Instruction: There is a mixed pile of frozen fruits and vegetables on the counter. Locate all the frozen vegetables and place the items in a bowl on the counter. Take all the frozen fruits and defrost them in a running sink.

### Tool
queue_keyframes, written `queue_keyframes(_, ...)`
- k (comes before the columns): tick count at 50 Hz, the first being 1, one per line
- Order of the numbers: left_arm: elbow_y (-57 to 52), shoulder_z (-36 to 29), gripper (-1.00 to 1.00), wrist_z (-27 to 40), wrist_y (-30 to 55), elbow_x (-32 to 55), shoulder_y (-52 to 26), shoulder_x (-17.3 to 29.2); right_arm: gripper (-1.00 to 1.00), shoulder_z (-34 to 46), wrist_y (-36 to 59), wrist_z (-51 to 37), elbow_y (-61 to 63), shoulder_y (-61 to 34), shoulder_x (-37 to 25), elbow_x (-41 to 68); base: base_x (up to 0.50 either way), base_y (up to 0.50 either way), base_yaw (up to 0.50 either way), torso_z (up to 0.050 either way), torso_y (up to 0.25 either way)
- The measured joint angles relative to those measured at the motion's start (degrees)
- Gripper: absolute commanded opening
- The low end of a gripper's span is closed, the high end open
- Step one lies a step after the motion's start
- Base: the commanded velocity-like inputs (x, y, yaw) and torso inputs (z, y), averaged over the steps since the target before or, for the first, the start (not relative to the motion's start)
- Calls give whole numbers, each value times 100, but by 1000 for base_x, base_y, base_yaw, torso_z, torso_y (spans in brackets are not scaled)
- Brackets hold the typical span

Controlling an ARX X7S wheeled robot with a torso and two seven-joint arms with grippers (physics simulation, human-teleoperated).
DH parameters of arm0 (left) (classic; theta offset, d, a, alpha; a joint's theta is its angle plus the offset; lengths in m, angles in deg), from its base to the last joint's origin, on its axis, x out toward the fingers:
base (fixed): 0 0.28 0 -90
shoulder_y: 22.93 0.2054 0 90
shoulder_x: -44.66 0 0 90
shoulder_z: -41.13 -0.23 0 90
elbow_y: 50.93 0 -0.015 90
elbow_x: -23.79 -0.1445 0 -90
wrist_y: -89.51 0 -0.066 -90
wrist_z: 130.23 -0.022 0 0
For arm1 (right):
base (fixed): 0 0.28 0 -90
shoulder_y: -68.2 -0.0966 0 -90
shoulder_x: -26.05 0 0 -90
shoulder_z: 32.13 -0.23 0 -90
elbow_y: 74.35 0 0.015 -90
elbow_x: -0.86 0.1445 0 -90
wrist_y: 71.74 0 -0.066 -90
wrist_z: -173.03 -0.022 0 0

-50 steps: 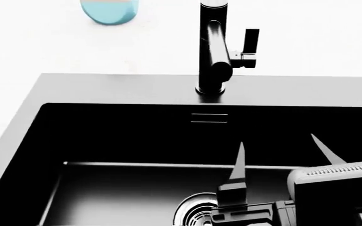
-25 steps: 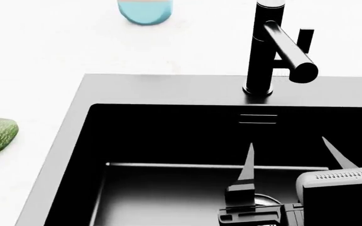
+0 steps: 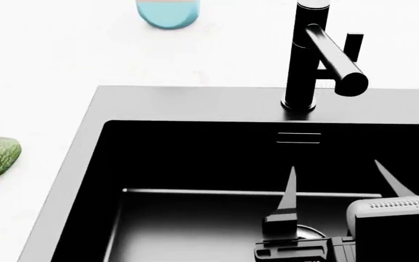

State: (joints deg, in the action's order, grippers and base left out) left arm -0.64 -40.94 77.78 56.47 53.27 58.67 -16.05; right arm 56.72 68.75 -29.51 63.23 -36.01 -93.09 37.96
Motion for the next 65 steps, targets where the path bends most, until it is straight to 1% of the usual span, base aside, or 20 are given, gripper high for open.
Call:
queue_keyframes(9,1125,-323,100,-167,-269,-175,-491,-82,100,59,-20,-8,-35,18,6,-6,0,0,0,0,0)
queue_keyframes(13,1543,-347,100,-180,-393,-456,-688,-101,100,75,-27,-12,-51,22,9,1,0,0,0,0,0)
queue_keyframes(24,2111,-311,100,-170,-597,-894,-908,-89,100,92,-60,-5,-109,22,16,31,0,0,0,0,0)
queue_keyframes(25,2141,-306,-100,-162,-601,-917,-910,-85,100,90,-61,-6,-111,23,15,36,0,0,0,0,0)
queue_keyframes(32,2197,-359,-100,-160,-602,-1056,-959,-108,100,86,-73,-10,-133,27,17,62,3,0,0,0,0)
queue_keyframes(38,2147,-406,-100,-108,-442,-1062,-1009,-115,100,81,-75,-21,-131,27,11,83,2,0,-1,0,0)
queue_keyframes(45,1687,-562,-100,-54,19,-586,-1239,-140,100,55,-70,-41,-100,35,-3,120,0,0,0,0,0)
queue_keyframes(54,622,-638,-100,108,1161,151,-2059,-267,100,-23,-44,-73,-64,23,-28,201,0,0,0,0,0)
queue_keyframes(59,183,-668,-100,160,1811,598,-2647,-511,100,-83,-6,-96,-41,11,-45,272,0,0,0,0,0)
queue_keyframes(65,78,-868,-100,114,2177,997,-3232,-873,100,-188,68,-130,-5,-4,-79,393,0,0,0,0,0)
